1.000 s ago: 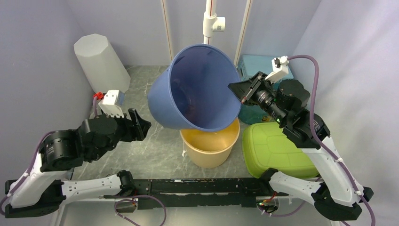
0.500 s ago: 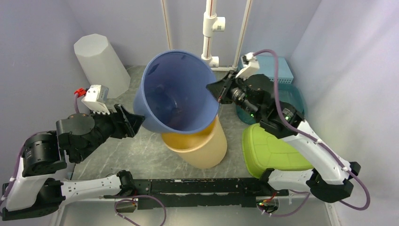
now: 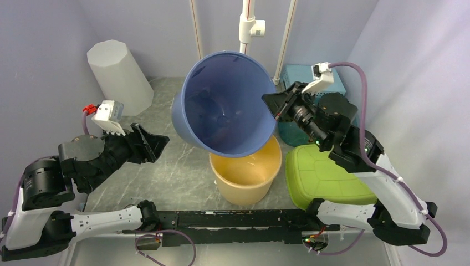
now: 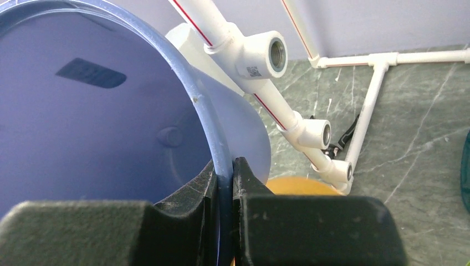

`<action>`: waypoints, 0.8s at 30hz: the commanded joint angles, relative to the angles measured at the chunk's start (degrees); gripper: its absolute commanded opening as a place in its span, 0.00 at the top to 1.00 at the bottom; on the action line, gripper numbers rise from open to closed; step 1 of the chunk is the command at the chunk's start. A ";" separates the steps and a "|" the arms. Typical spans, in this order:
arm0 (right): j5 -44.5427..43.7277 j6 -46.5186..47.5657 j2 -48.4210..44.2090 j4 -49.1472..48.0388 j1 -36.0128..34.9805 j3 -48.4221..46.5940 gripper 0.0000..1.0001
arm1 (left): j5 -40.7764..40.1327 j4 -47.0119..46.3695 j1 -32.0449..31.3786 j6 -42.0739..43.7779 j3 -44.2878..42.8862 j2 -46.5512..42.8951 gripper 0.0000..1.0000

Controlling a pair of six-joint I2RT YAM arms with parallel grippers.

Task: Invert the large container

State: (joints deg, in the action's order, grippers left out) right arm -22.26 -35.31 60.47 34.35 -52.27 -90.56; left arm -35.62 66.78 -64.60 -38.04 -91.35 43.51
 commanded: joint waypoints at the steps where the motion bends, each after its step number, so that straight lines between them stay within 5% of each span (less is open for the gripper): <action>1: 1.71 -1.62 -2.53 -6.10 -0.04 -5.23 1.00 | 0.36 -1.59 -0.14 1.07 -0.75 1.24 0.26; 11: 3.33 -2.04 1.37 -8.94 -0.45 -3.23 1.00 | -0.87 -1.57 -0.21 -0.06 -0.41 0.33 0.26; 24: -5.01 3.61 8.09 -15.54 -3.65 0.66 1.00 | -0.55 -2.98 -0.13 -0.67 0.24 -3.94 0.27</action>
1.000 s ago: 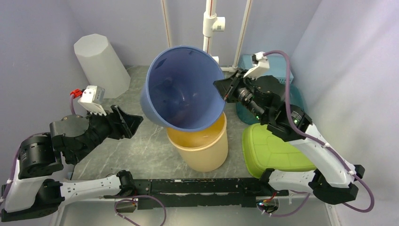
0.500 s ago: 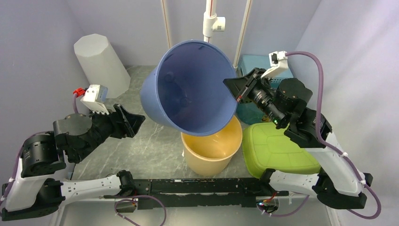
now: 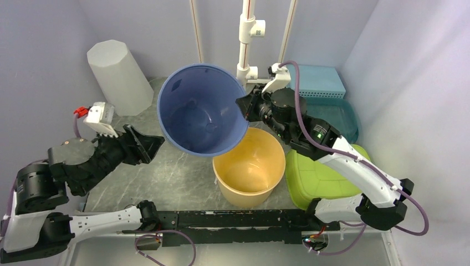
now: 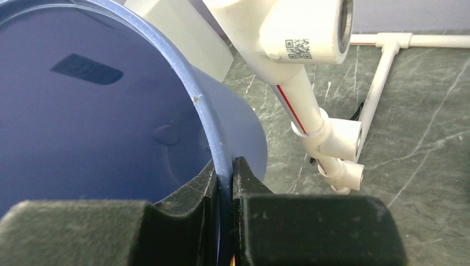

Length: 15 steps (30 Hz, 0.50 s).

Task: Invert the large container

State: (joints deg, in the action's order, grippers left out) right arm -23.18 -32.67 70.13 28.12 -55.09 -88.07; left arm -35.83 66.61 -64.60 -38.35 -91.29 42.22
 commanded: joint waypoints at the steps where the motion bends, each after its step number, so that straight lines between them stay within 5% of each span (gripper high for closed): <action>1: -4.82 1.13 -1.31 -9.14 -0.89 -1.77 1.00 | -0.32 -3.39 -0.18 -0.39 0.72 -3.52 0.27; 15: -7.33 -1.54 2.28 -10.73 -1.29 4.05 1.00 | 1.95 -6.99 -0.23 1.38 1.28 -0.55 0.17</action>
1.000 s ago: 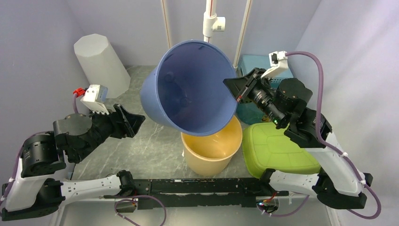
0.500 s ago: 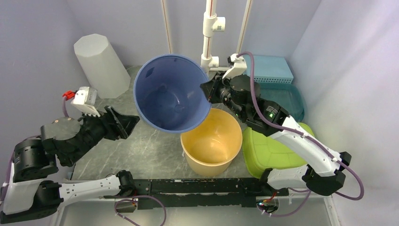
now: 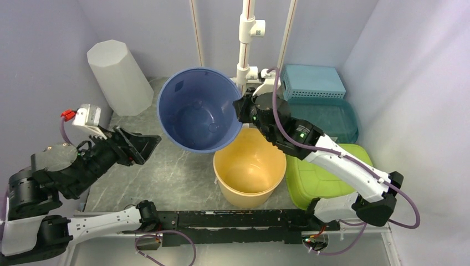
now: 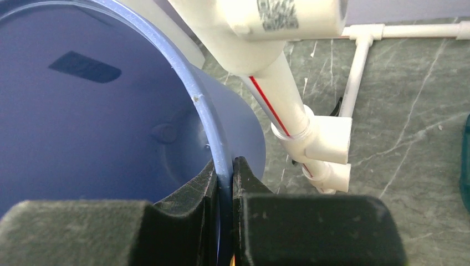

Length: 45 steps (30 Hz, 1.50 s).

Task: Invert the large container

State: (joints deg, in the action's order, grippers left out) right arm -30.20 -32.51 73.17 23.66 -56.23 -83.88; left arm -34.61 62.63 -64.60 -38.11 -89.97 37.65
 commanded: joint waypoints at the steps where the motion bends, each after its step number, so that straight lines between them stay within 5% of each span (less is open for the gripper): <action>1: -0.08 -1.70 -0.75 -6.50 -0.13 0.14 1.00 | 0.46 -3.05 -0.20 1.27 0.01 4.91 0.17; 23: 0.05 -4.32 -1.21 -6.97 -0.13 5.56 1.00 | -10.49 0.96 -1.32 10.17 -9.13 21.90 0.07; 29: -2.05 -5.93 -1.41 -4.62 -0.15 6.13 1.00 | -0.38 -0.10 8.72 14.28 -11.49 26.31 0.06; 36: -2.84 -7.92 -2.32 -1.53 0.04 8.58 1.00 | 23.39 -6.58 30.73 15.80 -7.97 27.05 0.06; 41: -1.72 -8.09 -2.09 1.54 0.06 9.94 1.00 | 29.22 -6.75 34.82 16.22 -10.19 26.68 0.06; 45: -0.07 -7.82 -3.77 0.47 0.74 12.58 1.00 | 25.26 -4.17 35.38 15.54 -7.92 23.86 0.06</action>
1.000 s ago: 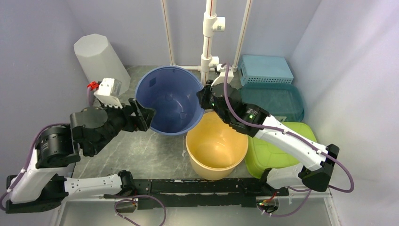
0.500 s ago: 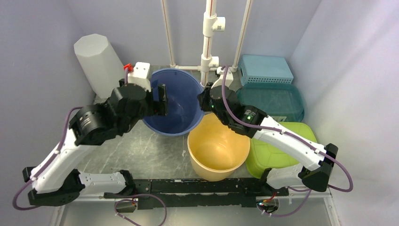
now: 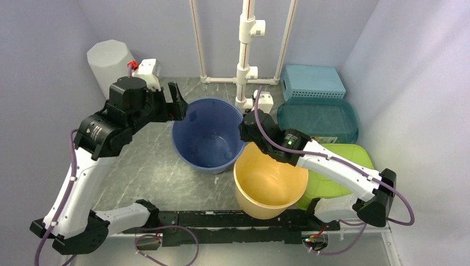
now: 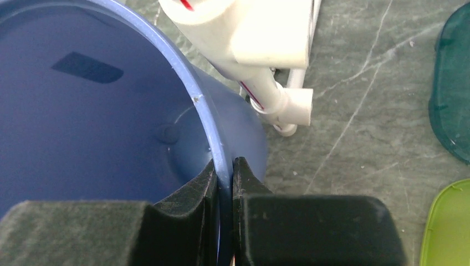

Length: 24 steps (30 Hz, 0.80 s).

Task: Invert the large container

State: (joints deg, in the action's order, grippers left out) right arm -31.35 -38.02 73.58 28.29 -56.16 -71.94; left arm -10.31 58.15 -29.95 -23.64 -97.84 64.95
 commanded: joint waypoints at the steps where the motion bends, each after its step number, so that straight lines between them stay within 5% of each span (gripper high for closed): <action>1: 1.87 -2.57 -4.23 -4.07 1.14 0.74 1.00 | 0.41 0.67 0.92 0.57 1.70 -4.54 0.06; 11: 8.38 -5.96 -3.53 -6.45 5.12 4.15 1.00 | 10.78 -0.49 6.36 -3.33 16.73 -10.30 0.06; 18: 9.47 -7.12 -3.18 -7.05 5.93 5.22 1.00 | 35.74 -5.66 21.36 -4.96 21.54 -11.28 0.06; 24: 10.33 -7.13 -3.18 -7.42 6.06 5.55 1.00 | 52.98 -12.23 30.50 -12.02 29.72 -16.15 0.20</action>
State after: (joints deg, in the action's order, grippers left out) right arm -21.71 -41.95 71.79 25.39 -50.83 -66.54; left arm 26.33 52.90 -3.27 -30.06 -71.31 53.06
